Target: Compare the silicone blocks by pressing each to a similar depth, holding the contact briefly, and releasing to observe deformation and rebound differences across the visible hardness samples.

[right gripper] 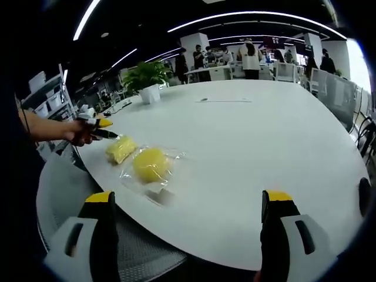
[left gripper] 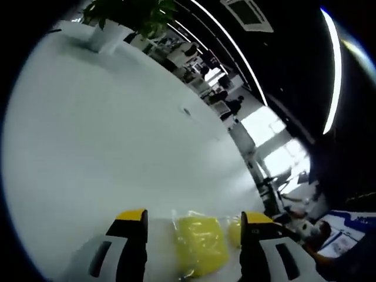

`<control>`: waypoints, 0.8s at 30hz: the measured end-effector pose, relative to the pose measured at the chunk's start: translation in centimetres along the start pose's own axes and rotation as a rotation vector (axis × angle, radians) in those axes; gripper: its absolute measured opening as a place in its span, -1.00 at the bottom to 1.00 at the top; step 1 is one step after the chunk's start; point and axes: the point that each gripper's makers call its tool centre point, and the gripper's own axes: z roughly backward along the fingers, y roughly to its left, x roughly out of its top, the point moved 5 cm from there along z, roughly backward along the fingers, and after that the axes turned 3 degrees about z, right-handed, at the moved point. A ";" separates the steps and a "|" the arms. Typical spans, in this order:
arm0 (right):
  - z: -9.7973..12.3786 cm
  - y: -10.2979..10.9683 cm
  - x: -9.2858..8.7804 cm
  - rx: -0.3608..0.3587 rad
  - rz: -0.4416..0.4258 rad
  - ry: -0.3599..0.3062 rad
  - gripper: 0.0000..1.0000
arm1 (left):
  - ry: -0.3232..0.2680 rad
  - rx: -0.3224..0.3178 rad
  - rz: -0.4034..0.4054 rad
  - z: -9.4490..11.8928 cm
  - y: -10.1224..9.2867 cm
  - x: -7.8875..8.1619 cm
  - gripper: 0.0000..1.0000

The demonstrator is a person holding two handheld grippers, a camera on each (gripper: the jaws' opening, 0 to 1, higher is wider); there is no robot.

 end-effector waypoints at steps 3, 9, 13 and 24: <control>0.1 0.2 0.0 0.002 -0.001 0.003 0.93 | -0.021 0.012 0.059 -0.5 0.8 -0.1 -0.07; 0.3 0.4 0.6 0.001 -0.012 -0.022 0.93 | -0.049 -0.002 0.152 -0.6 1.5 -0.6 -0.24; 0.3 0.4 0.4 0.000 -0.008 -0.017 0.93 | -0.016 0.022 0.145 -1.1 1.9 -1.2 -0.37; 0.1 0.6 -0.1 0.014 0.008 0.016 0.93 | -0.012 0.028 0.179 -1.6 2.2 -1.1 -0.59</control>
